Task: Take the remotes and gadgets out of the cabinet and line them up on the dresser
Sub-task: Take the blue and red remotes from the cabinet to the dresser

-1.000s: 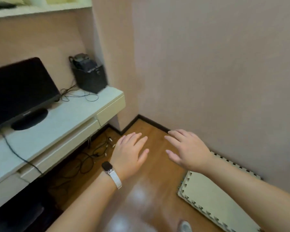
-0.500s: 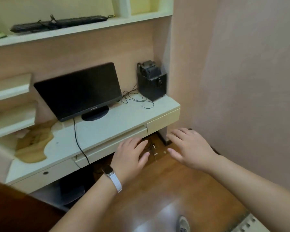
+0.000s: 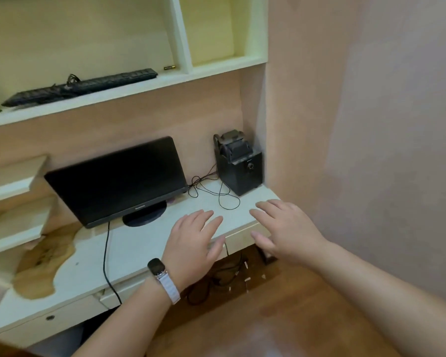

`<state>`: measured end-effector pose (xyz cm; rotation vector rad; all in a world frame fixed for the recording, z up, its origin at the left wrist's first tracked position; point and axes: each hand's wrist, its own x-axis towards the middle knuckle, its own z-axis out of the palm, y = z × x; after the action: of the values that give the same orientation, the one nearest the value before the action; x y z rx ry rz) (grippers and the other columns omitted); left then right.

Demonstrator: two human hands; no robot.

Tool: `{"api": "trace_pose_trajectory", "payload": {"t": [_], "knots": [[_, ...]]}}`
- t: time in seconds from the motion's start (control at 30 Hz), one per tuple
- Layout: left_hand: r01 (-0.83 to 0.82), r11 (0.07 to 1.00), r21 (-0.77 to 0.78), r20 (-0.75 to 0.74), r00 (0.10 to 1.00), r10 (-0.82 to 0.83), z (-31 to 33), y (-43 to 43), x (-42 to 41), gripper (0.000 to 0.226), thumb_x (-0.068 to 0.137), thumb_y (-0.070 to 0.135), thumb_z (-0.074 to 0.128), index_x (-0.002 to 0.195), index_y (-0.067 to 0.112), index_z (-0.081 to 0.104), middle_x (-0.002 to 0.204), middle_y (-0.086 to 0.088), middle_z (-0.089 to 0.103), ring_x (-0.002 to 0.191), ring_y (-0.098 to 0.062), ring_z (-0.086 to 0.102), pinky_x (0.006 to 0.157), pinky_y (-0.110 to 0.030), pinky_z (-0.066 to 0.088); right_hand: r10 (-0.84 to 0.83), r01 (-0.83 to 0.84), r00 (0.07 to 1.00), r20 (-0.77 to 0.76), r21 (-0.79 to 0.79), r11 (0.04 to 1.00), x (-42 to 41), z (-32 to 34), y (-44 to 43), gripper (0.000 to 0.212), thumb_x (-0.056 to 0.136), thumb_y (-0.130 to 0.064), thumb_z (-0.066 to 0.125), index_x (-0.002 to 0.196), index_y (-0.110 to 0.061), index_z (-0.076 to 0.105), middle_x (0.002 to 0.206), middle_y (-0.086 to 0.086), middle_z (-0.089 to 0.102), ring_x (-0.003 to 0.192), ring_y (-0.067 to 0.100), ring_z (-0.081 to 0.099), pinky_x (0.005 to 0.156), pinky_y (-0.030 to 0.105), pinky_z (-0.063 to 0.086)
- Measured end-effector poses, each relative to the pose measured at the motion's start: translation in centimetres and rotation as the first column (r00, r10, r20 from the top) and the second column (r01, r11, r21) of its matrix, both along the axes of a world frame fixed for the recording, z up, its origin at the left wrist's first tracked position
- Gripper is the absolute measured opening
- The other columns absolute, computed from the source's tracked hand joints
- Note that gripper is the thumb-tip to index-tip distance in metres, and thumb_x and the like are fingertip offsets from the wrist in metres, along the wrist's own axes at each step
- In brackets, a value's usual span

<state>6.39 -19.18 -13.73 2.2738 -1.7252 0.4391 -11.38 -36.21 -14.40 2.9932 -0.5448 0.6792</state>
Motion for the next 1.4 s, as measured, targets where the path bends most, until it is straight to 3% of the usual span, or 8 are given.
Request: {"api": "trace_pose_trajectory", "payload": {"t": [0.4, 0.57, 1.0, 1.13, 1.4], "knots": [[0.068, 0.98, -0.186, 0.085, 0.995, -0.053, 4.3, -9.8, 10.3, 0.042, 0.091, 0.044, 0.051, 0.126, 0.024, 0.063, 0.128, 0.001, 0.063, 0.124, -0.023, 0.055, 0.105, -0.045, 0.042, -0.021, 0.034, 0.996, 0.09, -0.145, 0.989, 8.6, 6.0, -8.3, 0.051, 0.088, -0.048, 0.046, 0.12, -0.015, 0.067, 0.119, 0.004, 0.067, 0.109, 0.026, 0.061, 0.086, 0.036, 0.049], [0.178, 0.941, -0.287, 0.129, 0.981, -0.146, 7.3, -15.4, 15.6, 0.041, 0.09, 0.04, 0.055, 0.124, 0.02, 0.065, 0.128, -0.003, 0.063, 0.122, -0.026, 0.055, 0.103, -0.046, 0.043, -0.07, 0.103, 0.984, 0.162, -0.202, 0.974, 13.4, 9.4, -12.1, 0.047, 0.087, -0.046, 0.049, 0.117, -0.013, 0.066, 0.116, 0.003, 0.066, 0.104, 0.027, 0.061, 0.081, 0.037, 0.049], [0.36, 0.807, -0.468, 0.28, 0.926, -0.251, 18.2, -26.0, 23.9, 0.043, 0.089, 0.04, 0.053, 0.126, 0.019, 0.064, 0.13, -0.005, 0.062, 0.123, -0.026, 0.054, 0.102, -0.042, 0.038, -0.182, 0.261, 0.948, 0.263, -0.308, 0.915, 21.6, 19.5, -21.6, 0.054, 0.091, -0.049, 0.043, 0.125, -0.012, 0.062, 0.125, 0.009, 0.063, 0.112, 0.03, 0.059, 0.089, 0.042, 0.048], [0.386, 0.759, -0.524, 0.359, 0.908, -0.214, 22.0, -29.2, 24.9, 0.041, 0.087, 0.039, 0.055, 0.119, 0.017, 0.068, 0.124, -0.007, 0.065, 0.117, -0.03, 0.058, 0.095, -0.042, 0.04, -0.131, 0.258, 0.925, 0.357, -0.336, 0.906, 22.9, 23.1, -24.6, 0.052, 0.089, -0.048, 0.043, 0.121, -0.012, 0.064, 0.123, 0.01, 0.064, 0.108, 0.032, 0.061, 0.086, 0.042, 0.049], [0.385, 0.704, -0.597, 0.444, 0.889, -0.11, 30.6, -34.3, 24.1, 0.041, 0.089, 0.039, 0.054, 0.122, 0.017, 0.067, 0.126, -0.006, 0.063, 0.118, -0.029, 0.056, 0.097, -0.042, 0.039, 0.062, 0.189, 0.844, 0.532, -0.405, 0.895, 25.3, 31.1, -31.8, 0.052, 0.087, -0.047, 0.048, 0.12, -0.01, 0.065, 0.121, 0.011, 0.065, 0.107, 0.033, 0.061, 0.084, 0.04, 0.048]]}}
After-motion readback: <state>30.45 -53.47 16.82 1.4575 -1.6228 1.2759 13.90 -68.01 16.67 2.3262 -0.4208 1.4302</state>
